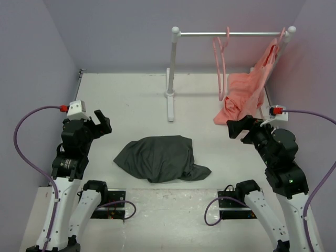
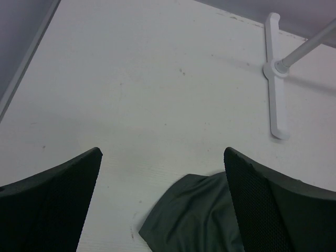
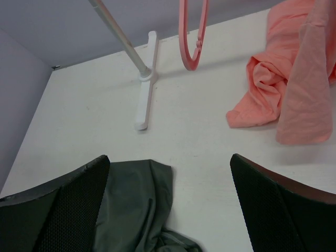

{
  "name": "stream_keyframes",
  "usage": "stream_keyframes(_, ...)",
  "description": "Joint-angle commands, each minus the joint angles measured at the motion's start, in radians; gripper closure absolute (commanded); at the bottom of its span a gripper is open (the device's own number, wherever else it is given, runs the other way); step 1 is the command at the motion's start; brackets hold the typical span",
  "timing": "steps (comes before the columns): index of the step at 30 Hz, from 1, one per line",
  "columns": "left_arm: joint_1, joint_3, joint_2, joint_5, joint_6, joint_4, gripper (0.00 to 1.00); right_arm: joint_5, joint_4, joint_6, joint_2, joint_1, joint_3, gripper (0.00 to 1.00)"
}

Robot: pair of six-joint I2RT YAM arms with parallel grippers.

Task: Place the t-shirt on the hanger
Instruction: Pick up the hanger from the clothesline.

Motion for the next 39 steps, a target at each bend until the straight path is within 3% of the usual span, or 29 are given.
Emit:
stream_keyframes(1,0.0,-0.009,-0.01,0.017,0.002,0.052,0.0,-0.013,0.031,0.025,0.008,-0.003,-0.014,0.01)
stream_keyframes(8,-0.002,-0.018,-0.008,0.055,0.007,0.067,0.0,-0.026,0.095,0.055,0.009,-0.003,-0.033,0.01)
stream_keyframes(12,-0.002,-0.02,-0.011,0.054,0.007,0.071,0.0,-0.072,0.117,0.058,0.113,-0.004,0.006,0.01)
stream_keyframes(17,0.0,-0.025,-0.002,0.065,0.01,0.081,0.0,-0.035,0.013,-0.011,0.468,0.013,0.283,0.01)
stream_keyframes(24,0.0,-0.033,-0.023,0.066,0.009,0.082,0.0,0.316,-0.087,-0.111,0.887,0.079,0.638,0.02)
stream_keyframes(27,-0.002,-0.035,-0.02,0.068,0.01,0.083,0.0,0.373,-0.133,-0.166,1.014,0.077,0.793,0.13)
stream_keyframes(33,-0.002,-0.035,-0.024,0.077,0.01,0.085,0.0,0.361,-0.133,-0.238,1.17,0.073,0.907,0.33)
stream_keyframes(35,-0.002,-0.036,-0.025,0.079,0.01,0.085,0.0,0.31,-0.131,-0.235,1.185,0.059,0.912,0.43)
stream_keyframes(37,-0.002,-0.036,-0.021,0.083,0.011,0.087,0.0,0.249,-0.118,-0.228,1.192,0.041,0.901,0.61)
stream_keyframes(39,-0.002,-0.036,-0.02,0.087,0.012,0.087,0.0,0.2,-0.099,-0.213,1.189,0.027,0.883,0.67)
